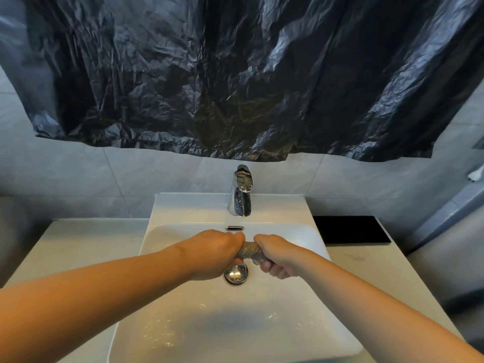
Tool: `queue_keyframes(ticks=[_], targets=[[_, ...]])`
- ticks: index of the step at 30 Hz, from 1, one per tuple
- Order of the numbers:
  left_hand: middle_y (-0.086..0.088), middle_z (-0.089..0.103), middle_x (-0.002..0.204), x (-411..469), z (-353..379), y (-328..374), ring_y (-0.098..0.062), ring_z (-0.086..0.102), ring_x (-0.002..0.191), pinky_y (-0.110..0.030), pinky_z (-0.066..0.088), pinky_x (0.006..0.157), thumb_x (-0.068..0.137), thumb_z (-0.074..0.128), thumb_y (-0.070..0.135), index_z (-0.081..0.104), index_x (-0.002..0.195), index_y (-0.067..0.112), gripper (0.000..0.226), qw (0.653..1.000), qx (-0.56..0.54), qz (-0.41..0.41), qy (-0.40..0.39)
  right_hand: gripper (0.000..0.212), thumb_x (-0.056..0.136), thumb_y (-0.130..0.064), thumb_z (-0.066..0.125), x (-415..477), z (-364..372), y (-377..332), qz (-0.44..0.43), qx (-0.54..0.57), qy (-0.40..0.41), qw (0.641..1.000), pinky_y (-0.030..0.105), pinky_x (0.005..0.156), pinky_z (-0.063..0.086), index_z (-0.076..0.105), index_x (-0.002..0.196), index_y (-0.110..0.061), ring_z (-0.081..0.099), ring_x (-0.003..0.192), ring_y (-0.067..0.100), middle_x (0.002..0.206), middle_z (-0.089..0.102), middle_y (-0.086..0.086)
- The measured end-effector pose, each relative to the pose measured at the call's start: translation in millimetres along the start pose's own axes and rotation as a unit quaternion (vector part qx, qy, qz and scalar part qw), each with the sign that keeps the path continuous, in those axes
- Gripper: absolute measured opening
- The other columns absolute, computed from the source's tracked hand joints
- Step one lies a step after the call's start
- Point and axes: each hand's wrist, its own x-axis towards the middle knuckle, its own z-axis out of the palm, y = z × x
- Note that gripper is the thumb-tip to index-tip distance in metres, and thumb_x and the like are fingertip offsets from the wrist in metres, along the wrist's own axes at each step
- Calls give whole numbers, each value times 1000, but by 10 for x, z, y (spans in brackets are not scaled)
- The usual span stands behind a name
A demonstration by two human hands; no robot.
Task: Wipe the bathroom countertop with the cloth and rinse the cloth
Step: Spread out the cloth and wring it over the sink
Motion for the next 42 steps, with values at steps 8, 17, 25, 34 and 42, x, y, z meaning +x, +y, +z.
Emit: queue_keyframes(ticks=[8, 17, 25, 34, 42], targets=[[-8, 57, 96, -55, 48, 62, -18, 44, 68, -30, 33, 62, 98, 43, 38, 43, 106, 16, 24, 1000, 6, 26, 9, 29, 85, -31, 31, -71, 18, 100, 63, 68, -49, 995, 16, 35, 18, 46, 66, -15, 21, 36, 8, 48, 37, -3], [-1, 58, 87, -128, 66, 100, -16, 51, 70, -29, 40, 60, 92, 53, 45, 42, 97, 22, 26, 990, -139, -1, 13, 37, 96, -34, 40, -283, 148, 336, -178, 12, 217, 960, 27, 51, 42, 54, 74, -8, 47, 50, 14, 65, 55, 6], [-15, 72, 88, -64, 180, 502, -21, 68, 74, -31, 58, 72, 93, 52, 38, 66, 99, 1, 40, 742, -661, -108, -21, 32, 85, 5, 59, -663, -51, 992, -286, 227, 237, 900, 23, 65, 53, 66, 105, -20, 66, 85, 10, 106, 67, 7], [-15, 61, 66, 709, 426, 1492, -23, 58, 57, -33, 51, 60, 94, 52, 37, 64, 83, 1, 39, 753, -620, -207, 76, 63, 66, -6, 81, -732, -788, 1857, -255, 460, 124, 841, 28, 79, 56, 56, 123, -12, 67, 103, 22, 116, 67, 11], [-2, 67, 86, 1734, 467, 2481, -20, 64, 68, -25, 51, 62, 76, 66, 60, 63, 93, 22, 42, 764, -630, -135, 35, 20, 89, -10, 62, -603, -2144, 2754, -218, 389, 142, 884, 27, 75, 56, 65, 107, -2, 70, 93, 23, 100, 72, 17]])
